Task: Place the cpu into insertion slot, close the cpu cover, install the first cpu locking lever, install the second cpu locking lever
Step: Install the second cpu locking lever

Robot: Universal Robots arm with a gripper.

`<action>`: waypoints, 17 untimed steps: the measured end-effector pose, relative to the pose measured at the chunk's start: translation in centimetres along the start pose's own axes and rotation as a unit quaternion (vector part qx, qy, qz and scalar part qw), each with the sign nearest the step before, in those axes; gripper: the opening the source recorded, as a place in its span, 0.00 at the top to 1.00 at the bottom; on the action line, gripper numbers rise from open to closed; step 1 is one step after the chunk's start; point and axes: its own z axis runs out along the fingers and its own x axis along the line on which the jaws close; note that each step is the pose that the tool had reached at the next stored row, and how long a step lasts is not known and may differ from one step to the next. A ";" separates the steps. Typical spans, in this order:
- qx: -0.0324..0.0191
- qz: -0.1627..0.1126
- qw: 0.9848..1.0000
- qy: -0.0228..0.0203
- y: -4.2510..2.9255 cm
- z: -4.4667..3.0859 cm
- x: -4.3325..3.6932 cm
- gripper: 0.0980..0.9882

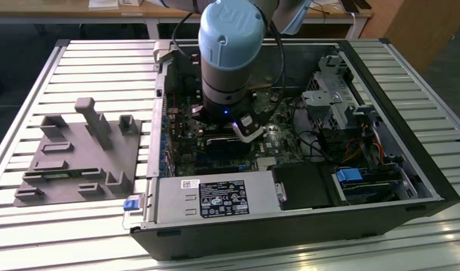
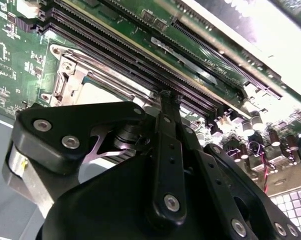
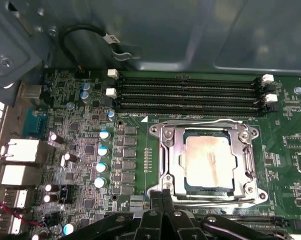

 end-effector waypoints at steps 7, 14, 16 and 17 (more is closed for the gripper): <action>-0.009 0.000 1.000 0.000 -0.10 0.28 0.23 0.99; -0.016 0.000 1.000 0.000 -0.13 0.40 0.54 0.99; -0.016 0.000 1.000 0.000 -0.13 0.40 0.55 0.99; -0.016 0.000 1.000 0.000 -0.12 0.40 0.56 0.99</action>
